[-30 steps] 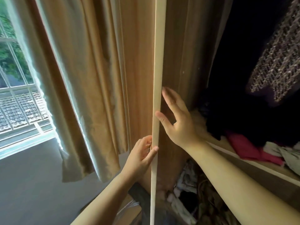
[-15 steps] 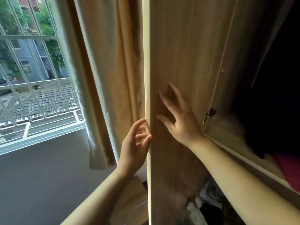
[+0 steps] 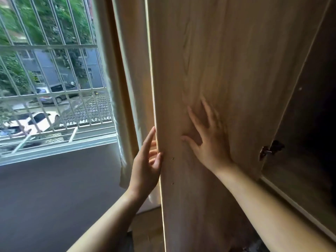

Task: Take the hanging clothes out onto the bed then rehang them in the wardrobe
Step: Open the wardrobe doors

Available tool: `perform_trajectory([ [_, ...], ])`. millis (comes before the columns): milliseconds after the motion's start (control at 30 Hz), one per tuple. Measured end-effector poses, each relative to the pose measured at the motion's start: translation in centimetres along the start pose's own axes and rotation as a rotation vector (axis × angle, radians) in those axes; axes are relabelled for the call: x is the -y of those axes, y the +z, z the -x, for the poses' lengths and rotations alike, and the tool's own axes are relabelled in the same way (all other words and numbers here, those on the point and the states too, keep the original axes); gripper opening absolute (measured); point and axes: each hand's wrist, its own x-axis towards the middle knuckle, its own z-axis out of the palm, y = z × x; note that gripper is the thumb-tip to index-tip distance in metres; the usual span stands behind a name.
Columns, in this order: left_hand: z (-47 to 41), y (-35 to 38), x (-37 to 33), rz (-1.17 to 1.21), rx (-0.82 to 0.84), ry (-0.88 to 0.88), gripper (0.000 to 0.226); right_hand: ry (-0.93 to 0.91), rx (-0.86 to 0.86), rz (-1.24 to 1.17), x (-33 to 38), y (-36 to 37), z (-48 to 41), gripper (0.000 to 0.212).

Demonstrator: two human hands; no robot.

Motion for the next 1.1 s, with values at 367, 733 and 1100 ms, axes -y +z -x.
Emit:
perform_trajectory([
  [367,-0.8,-0.1,1.0,-0.099,0.009,0.035,0.08,0.009,0.036,0.08,0.0,1.2,0.0,0.068],
  [733,0.1,-3.1,-0.9,-0.44,0.15,0.198,0.072,0.245,0.156,0.116,3.4,-2.6,3.5,0.066],
  [1100,6.1,-4.3,-2.7,-0.578,0.526,0.56,0.069,0.552,0.283,0.378,11.0,-11.7,13.6,0.065],
])
